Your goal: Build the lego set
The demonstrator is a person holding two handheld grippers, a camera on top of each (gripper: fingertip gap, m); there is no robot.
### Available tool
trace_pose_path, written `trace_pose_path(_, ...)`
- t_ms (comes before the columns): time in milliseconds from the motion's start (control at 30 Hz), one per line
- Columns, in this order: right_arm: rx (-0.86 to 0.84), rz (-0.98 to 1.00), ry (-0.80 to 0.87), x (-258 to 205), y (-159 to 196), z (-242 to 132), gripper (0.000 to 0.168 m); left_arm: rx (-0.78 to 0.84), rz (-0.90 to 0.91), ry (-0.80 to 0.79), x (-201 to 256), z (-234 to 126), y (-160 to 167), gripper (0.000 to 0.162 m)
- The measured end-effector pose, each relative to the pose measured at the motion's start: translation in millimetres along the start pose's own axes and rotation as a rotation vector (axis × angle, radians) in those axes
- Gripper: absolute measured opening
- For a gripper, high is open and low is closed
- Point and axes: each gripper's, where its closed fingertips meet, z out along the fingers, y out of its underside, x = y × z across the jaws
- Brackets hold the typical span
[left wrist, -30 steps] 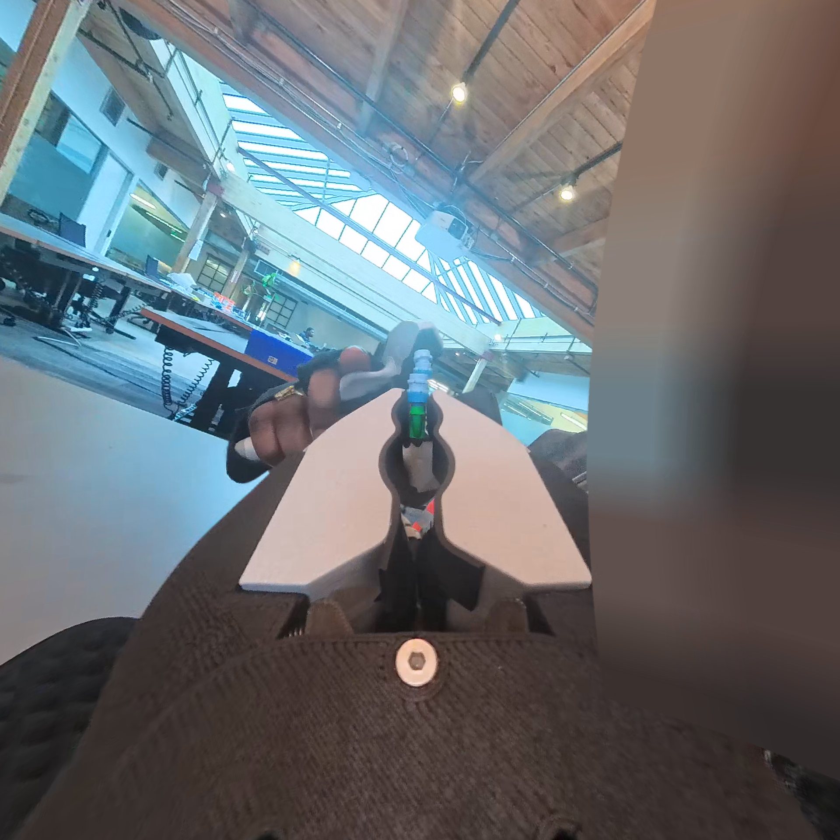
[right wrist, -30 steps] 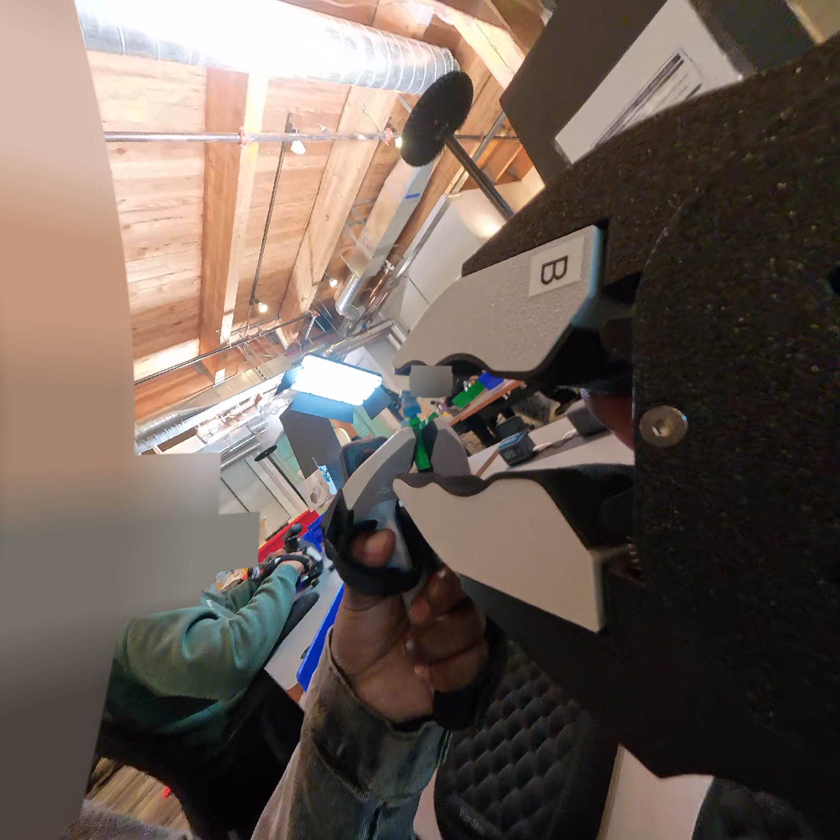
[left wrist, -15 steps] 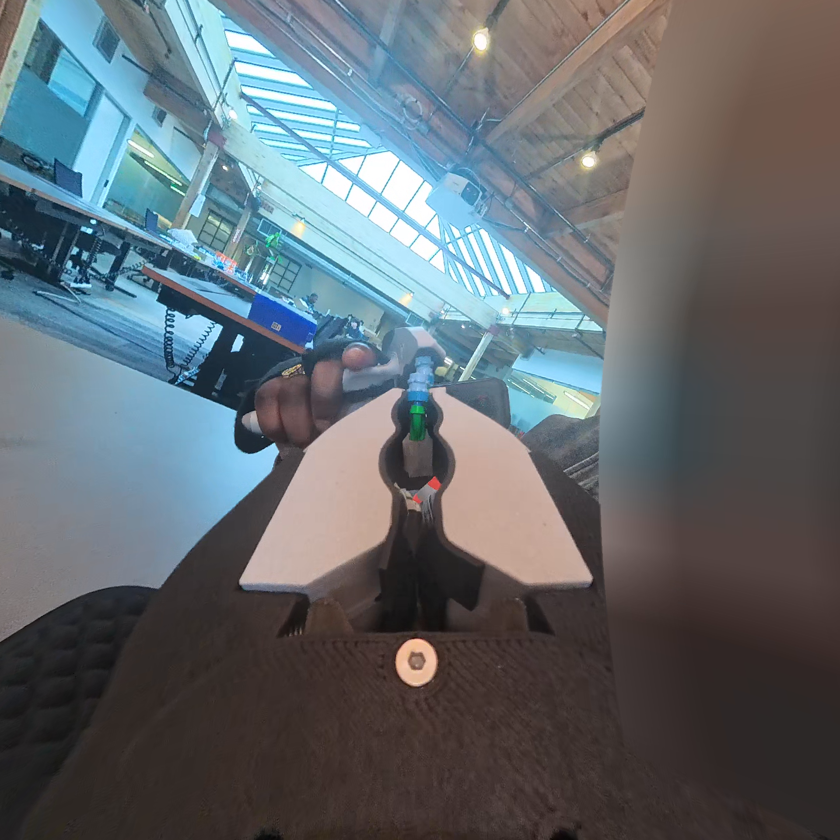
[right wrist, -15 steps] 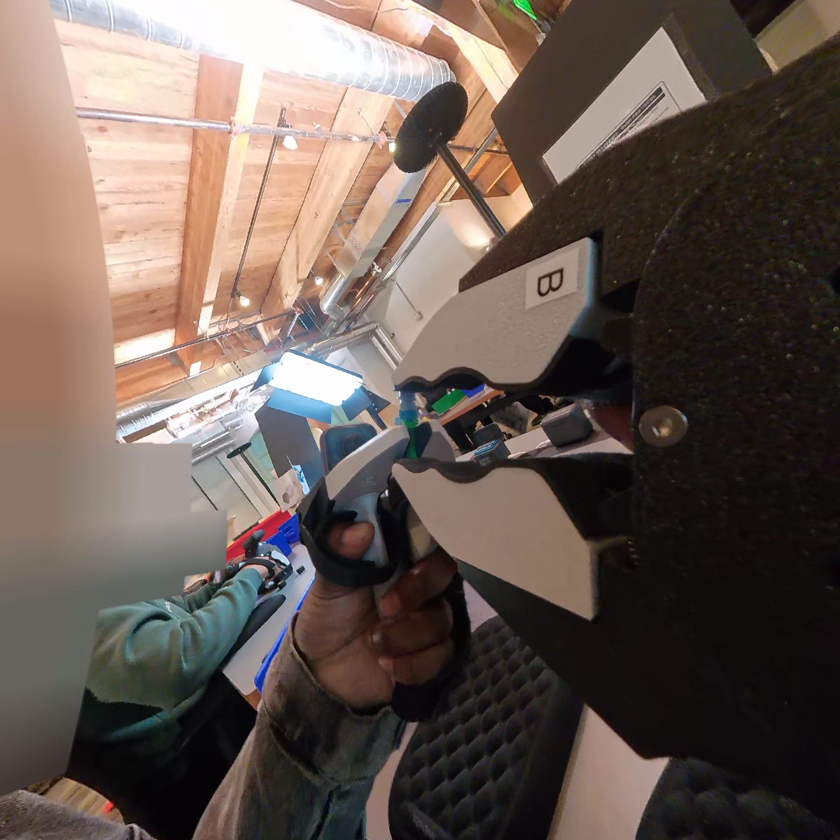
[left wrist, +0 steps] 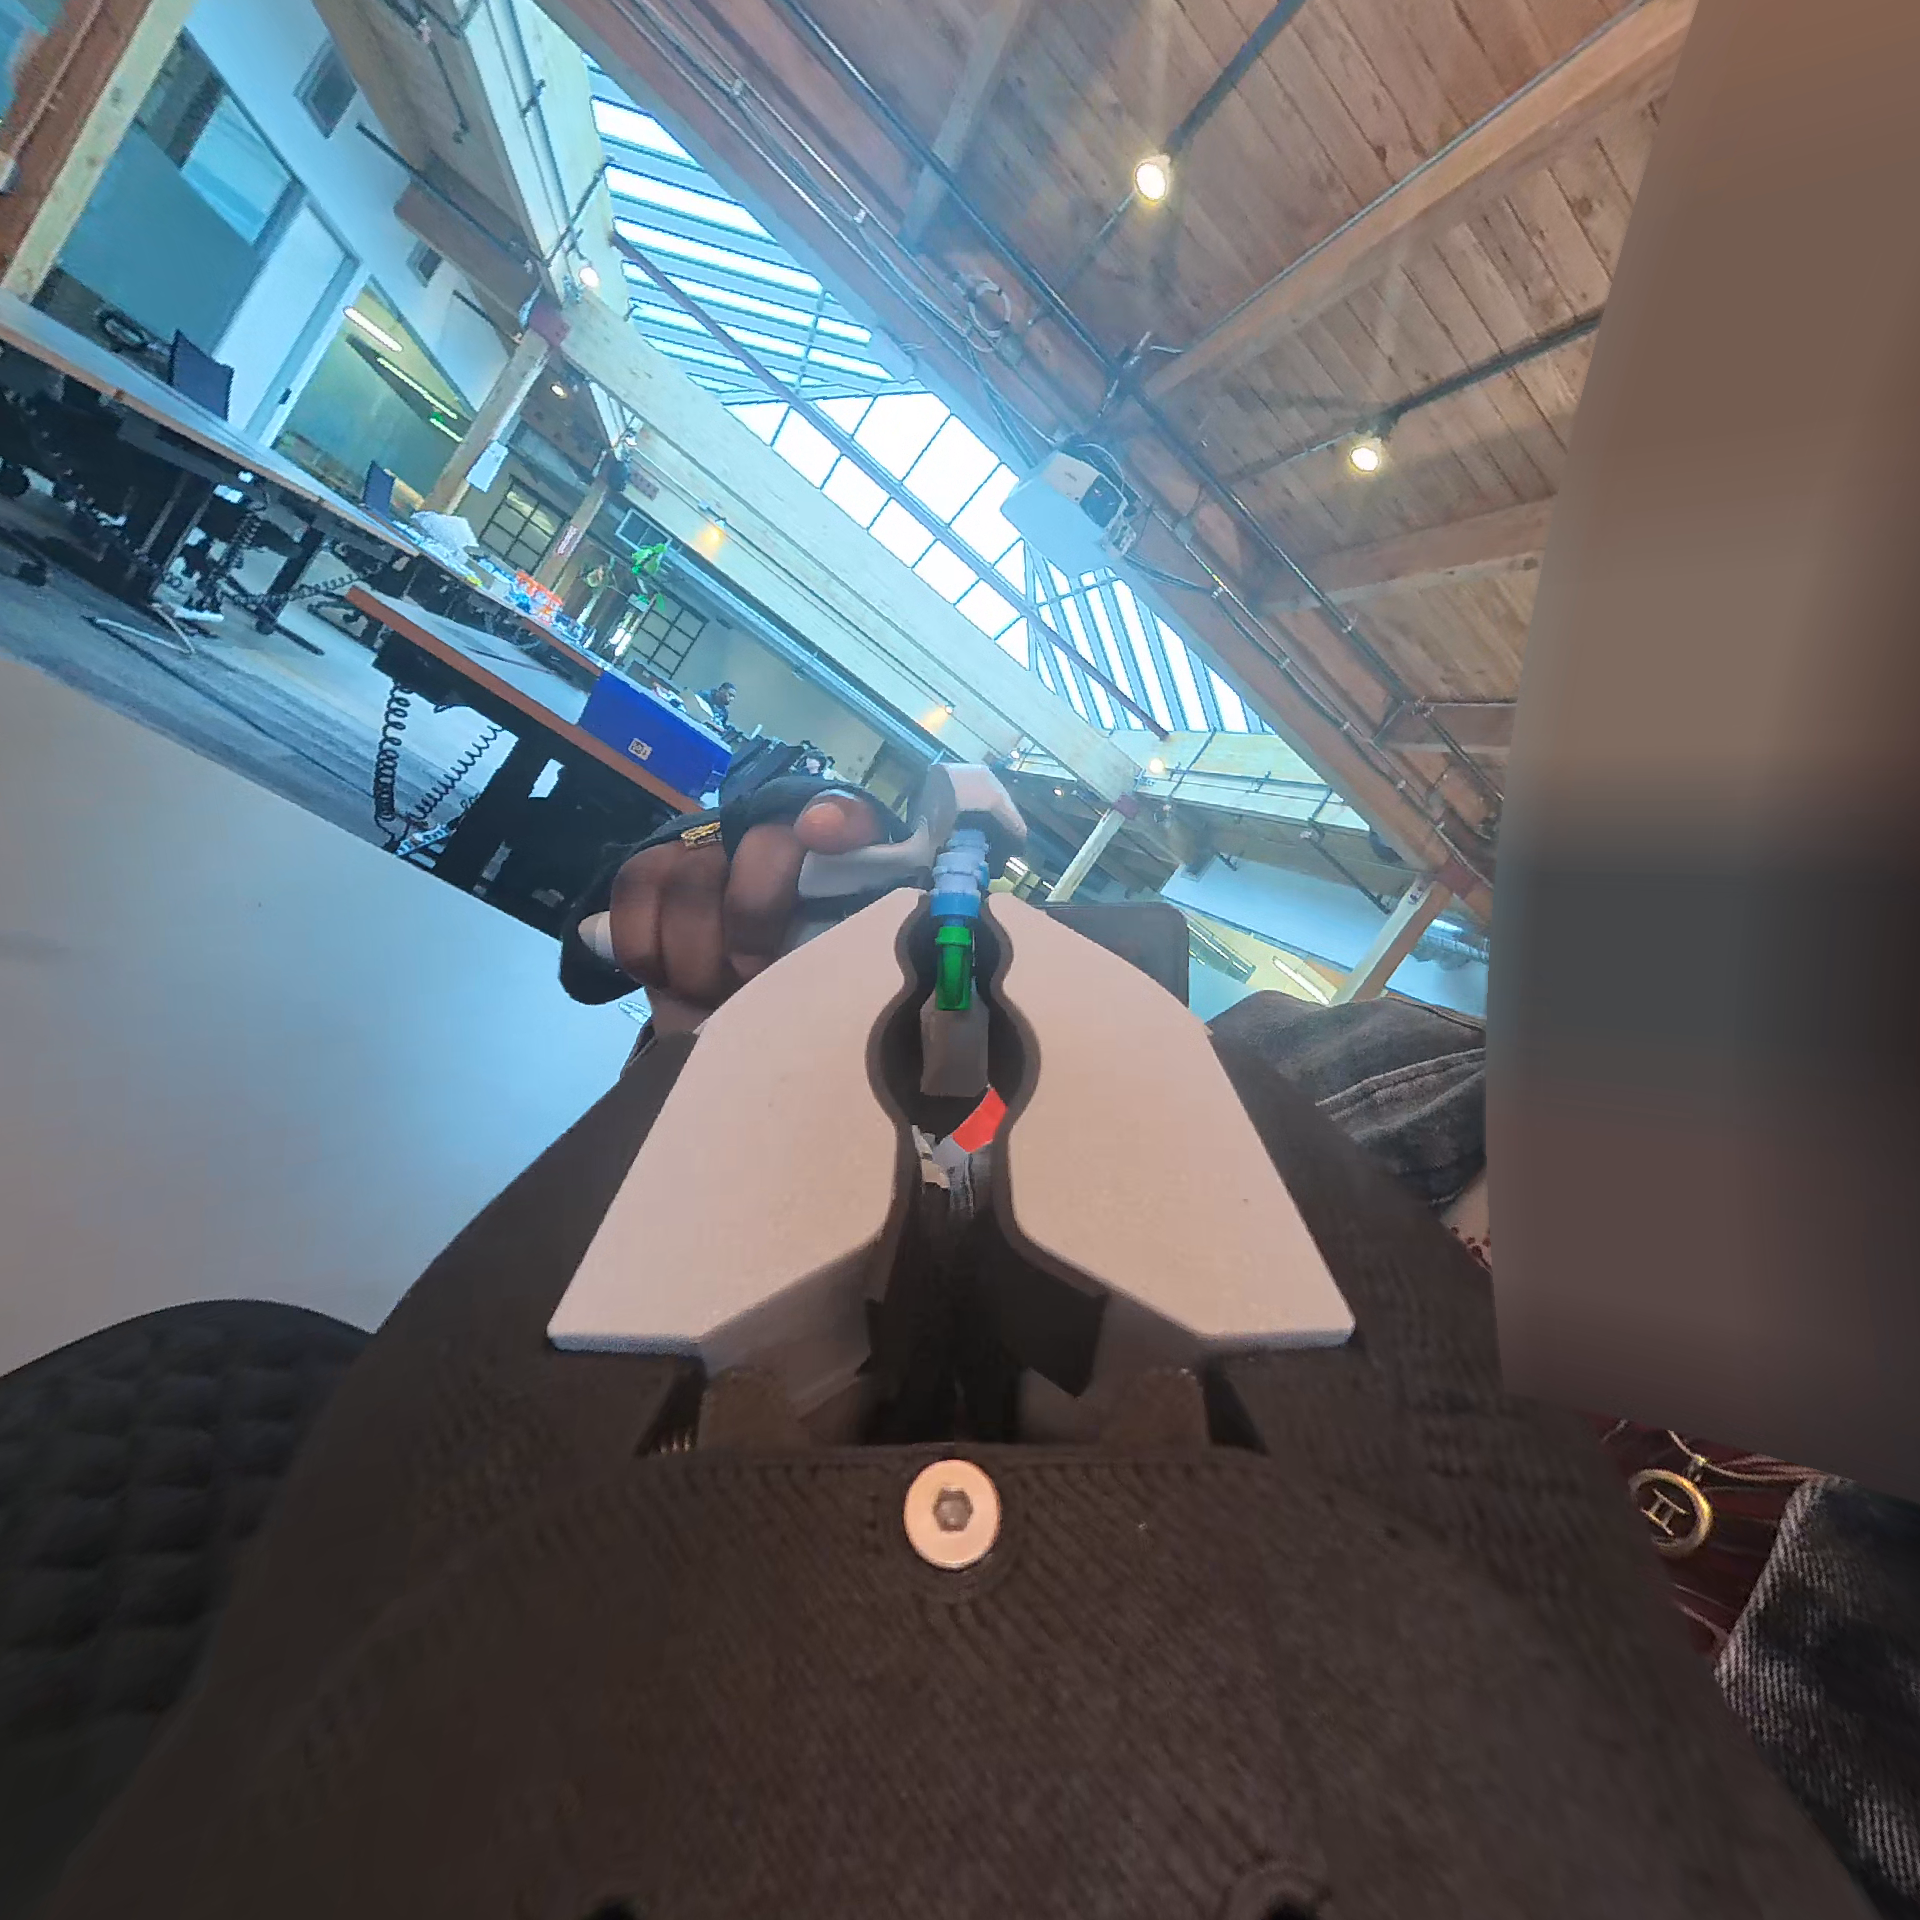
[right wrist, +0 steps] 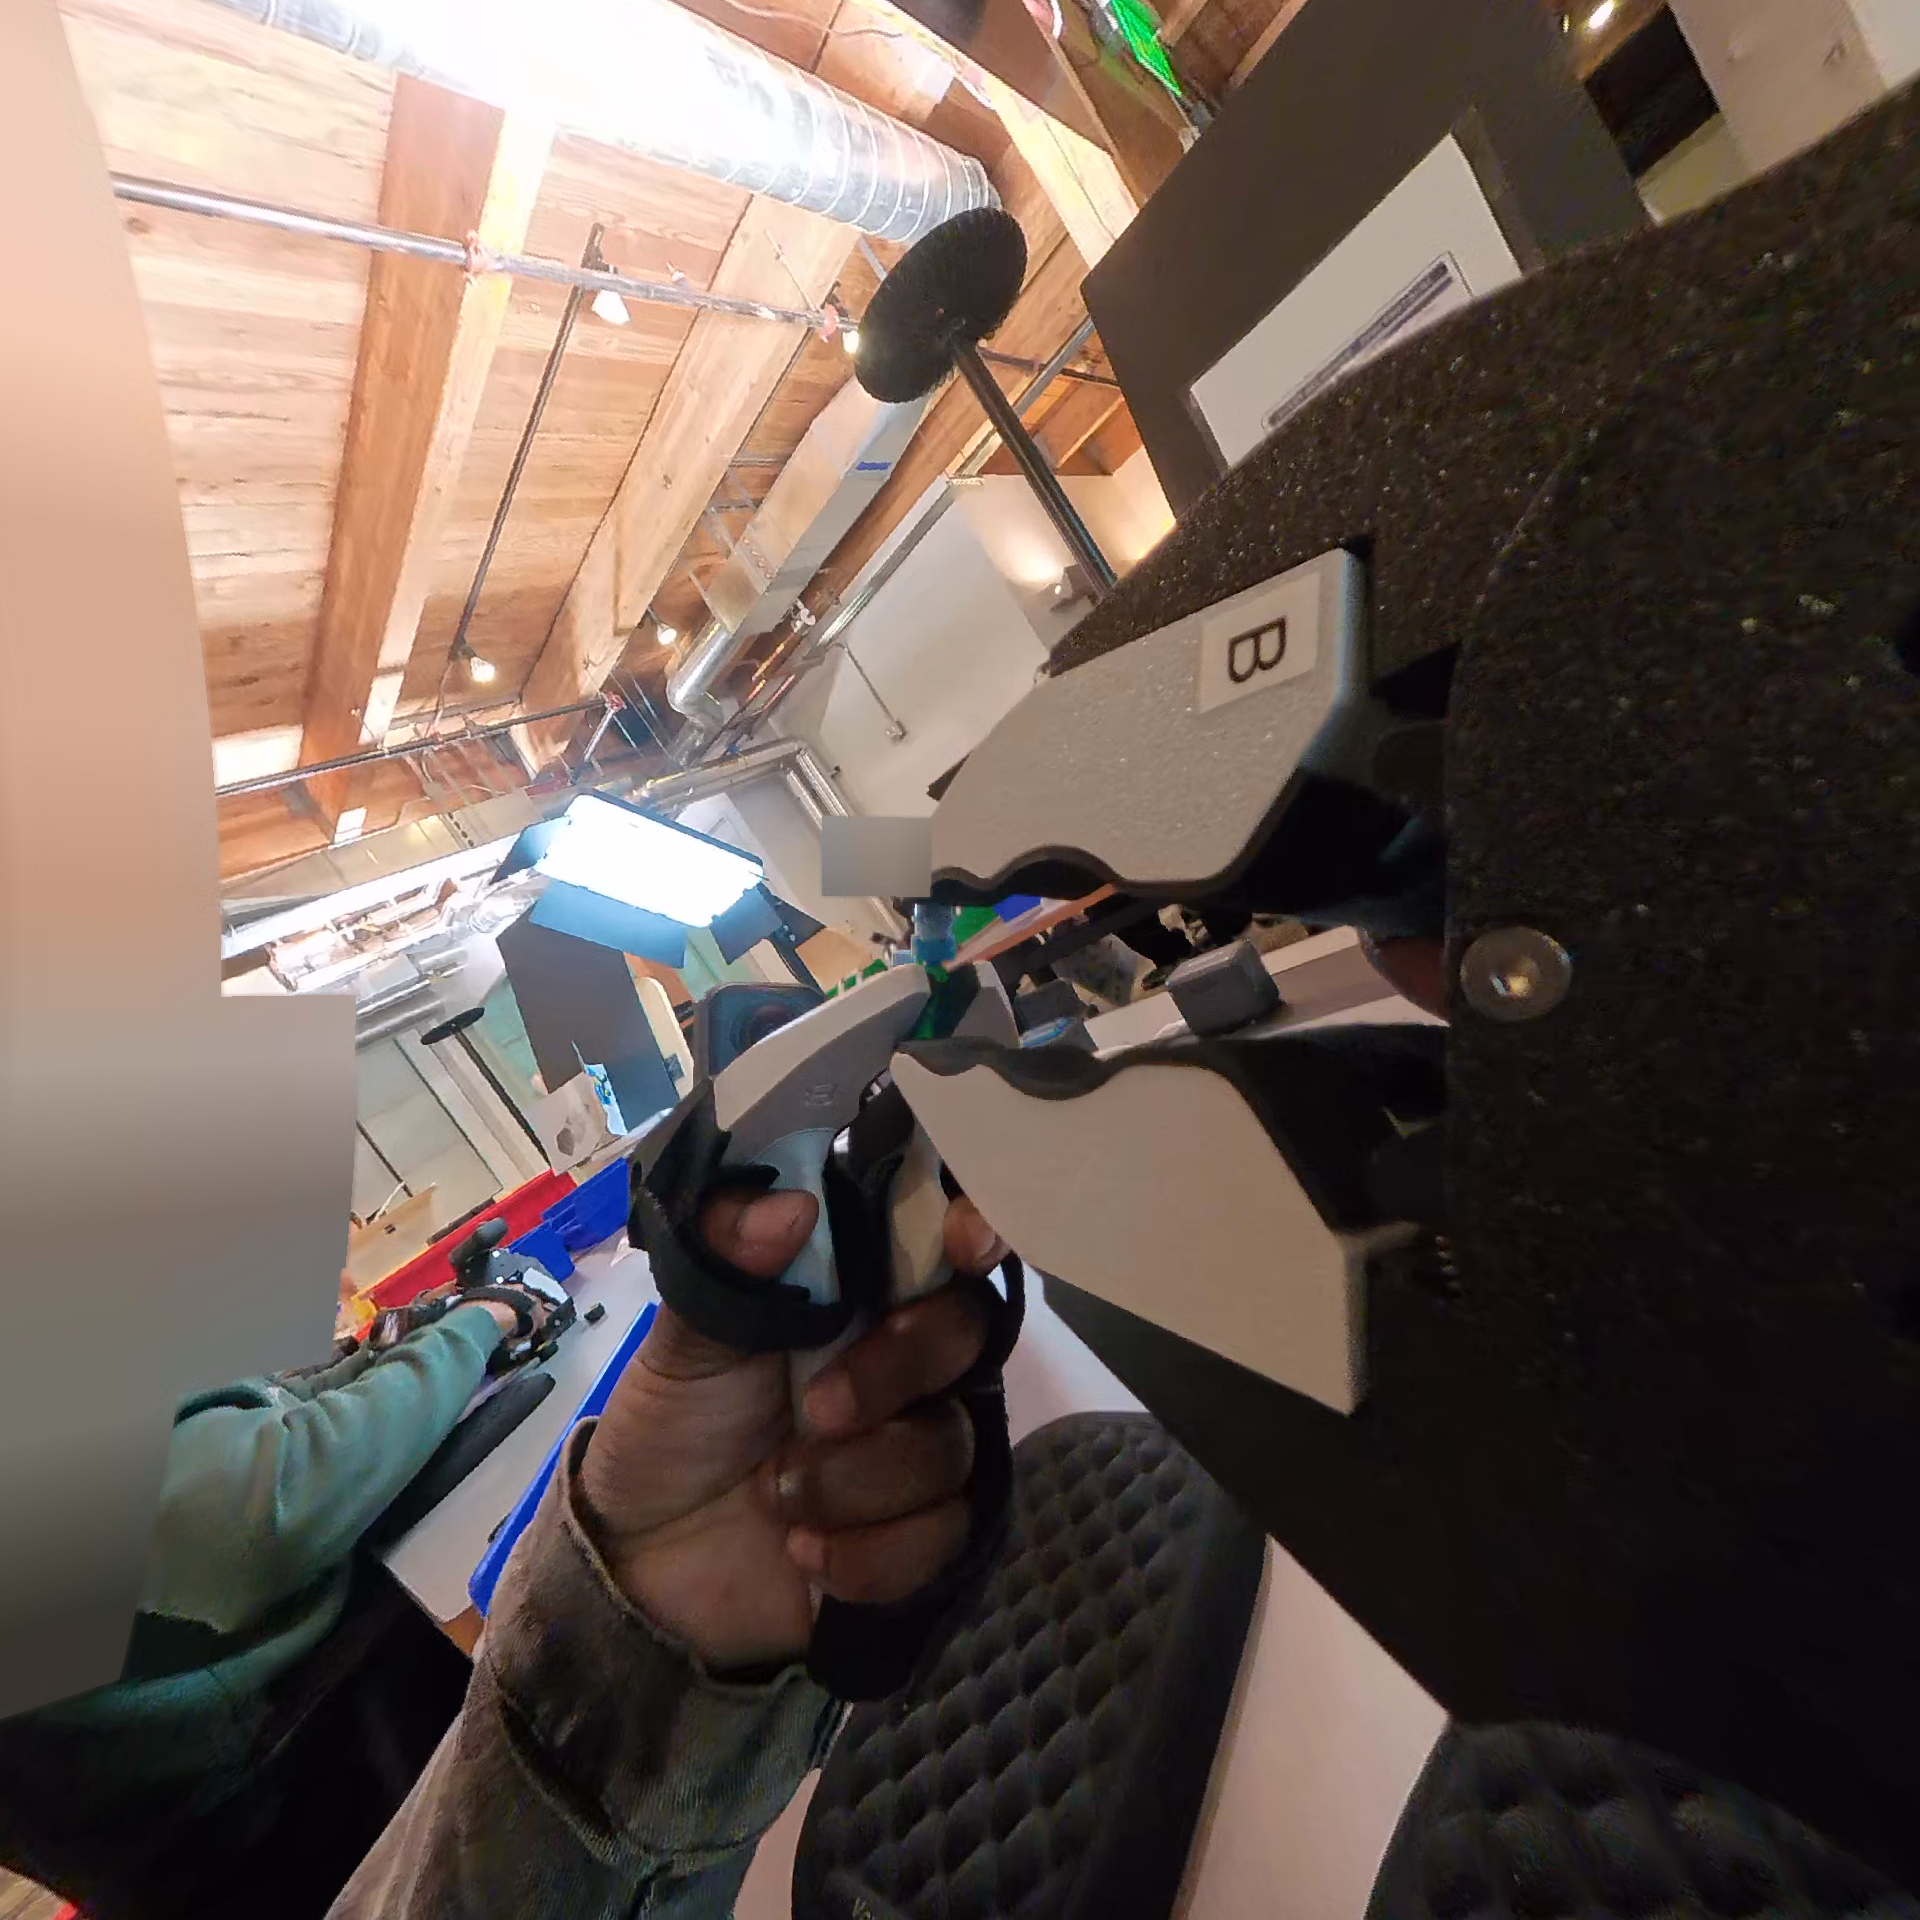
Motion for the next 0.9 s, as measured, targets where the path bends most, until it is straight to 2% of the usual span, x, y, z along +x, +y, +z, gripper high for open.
trace_pose_path(200, -0.005, 0.089, -0.011, -2.4, 6.5, -1.6, 0.022, 0.017, -0.003, 0.003, -4.3, -2.1, 1.3, 0.007)
trace_pose_path(433, -0.042, 0.1, -0.02, -9.8, 18.2, -2.2, 0.022, 0.03, -0.018, -0.029, -16.6, -7.6, 6.3, 0.007)
trace_pose_path(667, -0.089, 0.148, -0.061, -25.2, 31.0, -2.0, 0.021, 0.058, -0.114, -0.032, -30.2, -19.4, 16.0, 0.008)
trace_pose_path(767, -0.059, 0.212, -0.079, -31.5, 30.2, -3.5, 0.021, 0.019, -0.145, -0.053, -37.9, -22.7, 23.8, 0.027)
trace_pose_path(900, -0.063, 0.236, -0.108, -42.8, 33.6, -3.6, 0.021, -0.029, -0.144, -0.073, -45.4, -31.2, 33.7, 0.036)
